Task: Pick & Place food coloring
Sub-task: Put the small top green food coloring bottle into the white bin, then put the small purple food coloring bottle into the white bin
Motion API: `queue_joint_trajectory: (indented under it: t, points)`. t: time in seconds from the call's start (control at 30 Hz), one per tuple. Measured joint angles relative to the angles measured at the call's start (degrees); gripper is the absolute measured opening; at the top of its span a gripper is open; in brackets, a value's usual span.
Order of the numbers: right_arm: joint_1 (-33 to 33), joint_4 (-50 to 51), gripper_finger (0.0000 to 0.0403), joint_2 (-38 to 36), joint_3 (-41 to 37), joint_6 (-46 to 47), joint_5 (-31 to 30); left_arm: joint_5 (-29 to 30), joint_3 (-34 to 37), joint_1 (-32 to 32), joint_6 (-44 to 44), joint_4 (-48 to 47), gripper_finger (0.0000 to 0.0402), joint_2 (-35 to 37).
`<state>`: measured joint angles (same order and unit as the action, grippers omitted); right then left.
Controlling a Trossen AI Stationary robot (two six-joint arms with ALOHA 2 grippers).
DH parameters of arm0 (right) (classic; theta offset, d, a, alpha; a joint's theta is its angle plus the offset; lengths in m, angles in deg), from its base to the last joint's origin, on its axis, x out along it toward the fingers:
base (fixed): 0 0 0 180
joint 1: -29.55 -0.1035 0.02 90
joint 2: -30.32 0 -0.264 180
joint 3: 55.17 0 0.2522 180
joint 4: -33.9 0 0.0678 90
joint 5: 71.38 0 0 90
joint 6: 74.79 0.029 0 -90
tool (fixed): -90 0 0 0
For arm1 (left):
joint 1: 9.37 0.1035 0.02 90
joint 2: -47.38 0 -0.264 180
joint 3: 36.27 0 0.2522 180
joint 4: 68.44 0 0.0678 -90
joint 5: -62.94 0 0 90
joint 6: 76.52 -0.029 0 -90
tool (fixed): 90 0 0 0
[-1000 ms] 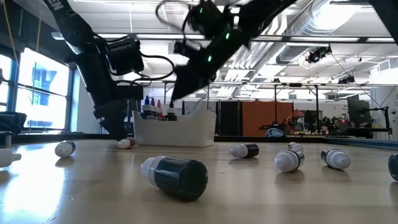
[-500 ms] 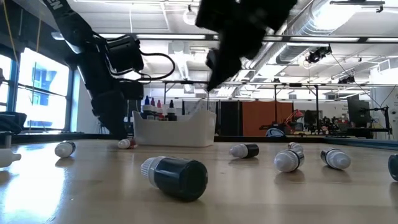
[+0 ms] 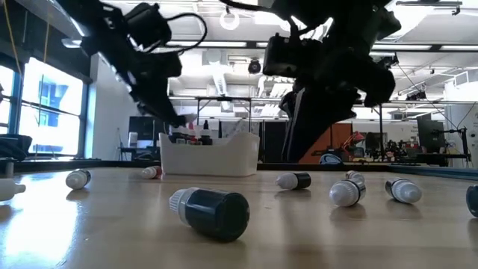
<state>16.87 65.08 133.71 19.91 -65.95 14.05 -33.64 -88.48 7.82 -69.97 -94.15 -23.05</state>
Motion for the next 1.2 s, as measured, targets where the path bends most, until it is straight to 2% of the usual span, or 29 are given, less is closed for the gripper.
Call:
queue_joint_trajectory:
  t: [0.1, 0.2, 0.37, 0.57, 0.67, 0.87, 1.0, 1.2]
  points:
    - [0.32, -1.69, 0.0172, 0.0, 0.0, -1.38, 2.8, 6.02, -2.56, 0.0, -0.72, 0.28, 0.0059, -0.21]
    - [0.28, -2.39, 0.0189, 0.0, 0.0, -2.87, 4.59, 8.55, -4.21, 0.02, 1.93, 0.26, 0.0059, -1.9]
    - [-0.35, -2.39, 0.0206, 0.0, -0.71, -6.59, 3.96, 11.05, -5.17, -0.57, 5.72, 4.5, 0.0059, -6.06]
    - [-0.27, -2.64, 0.0207, 0.0, -4.27, -7.37, 2.8, 18.87, -5.27, -2.03, 3.98, 6.91, 0.0062, -10.74]
    - [-0.29, -6.11, 0.0207, 0.0, -6.92, -7.39, 3.48, 19.0, -5.12, -1.82, 3.99, 6.48, 0.0074, -12.16]
    - [-0.29, -14.95, 0.0207, 0.02, -10.24, -7.51, 4.08, 19.4, -5.14, -1.95, 3.04, 7.21, 0.0126, -12.28]
    - [-0.29, -16.96, 0.0207, 0.02, -10.49, -8.98, 4.2, 19.18, -5.97, -2.54, 2.4, 8.32, 0.0142, -10.22]
    - [-0.28, -16.73, 0.0204, 1.2, -10.47, -10.41, 5.59, 17.3, -14.24, -4.73, -0.63, -4.4, 0.0144, -4.25]
